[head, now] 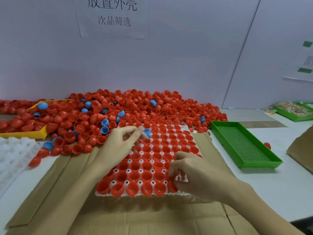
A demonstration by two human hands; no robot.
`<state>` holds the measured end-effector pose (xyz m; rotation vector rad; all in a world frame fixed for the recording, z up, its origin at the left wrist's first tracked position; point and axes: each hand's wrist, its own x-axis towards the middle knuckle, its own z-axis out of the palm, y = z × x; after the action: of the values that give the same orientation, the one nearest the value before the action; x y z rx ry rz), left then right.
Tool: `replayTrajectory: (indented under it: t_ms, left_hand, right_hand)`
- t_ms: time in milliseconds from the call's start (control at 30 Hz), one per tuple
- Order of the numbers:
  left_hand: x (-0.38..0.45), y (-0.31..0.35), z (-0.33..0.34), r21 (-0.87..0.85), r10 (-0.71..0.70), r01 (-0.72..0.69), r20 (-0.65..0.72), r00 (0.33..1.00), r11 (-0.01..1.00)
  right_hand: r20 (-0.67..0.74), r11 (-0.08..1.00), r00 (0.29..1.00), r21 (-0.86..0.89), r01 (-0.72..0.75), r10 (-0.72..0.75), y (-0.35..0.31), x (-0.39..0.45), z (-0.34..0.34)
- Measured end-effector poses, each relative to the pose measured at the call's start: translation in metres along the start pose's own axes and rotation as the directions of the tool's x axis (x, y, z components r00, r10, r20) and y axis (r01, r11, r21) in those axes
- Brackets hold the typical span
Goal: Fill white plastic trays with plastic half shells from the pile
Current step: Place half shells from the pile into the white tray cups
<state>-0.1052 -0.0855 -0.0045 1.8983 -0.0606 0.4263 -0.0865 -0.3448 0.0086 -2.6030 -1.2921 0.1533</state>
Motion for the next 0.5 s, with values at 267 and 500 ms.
replayTrajectory:
  t_ms: [267,500]
  left_hand:
    - [0.003,0.0,-0.003,-0.028,0.0,-0.001,-0.019,1.0,1.0]
    - [0.008,-0.01,-0.012,0.019,0.007,-0.005,-0.063,0.998,1.0]
  right_hand:
    - [0.187,0.998,0.982,-0.055,0.017,-0.006,-0.008,0.015,-0.033]
    - [0.071,0.996,0.994,0.037,-0.087,0.084,0.048,0.09,-0.086]
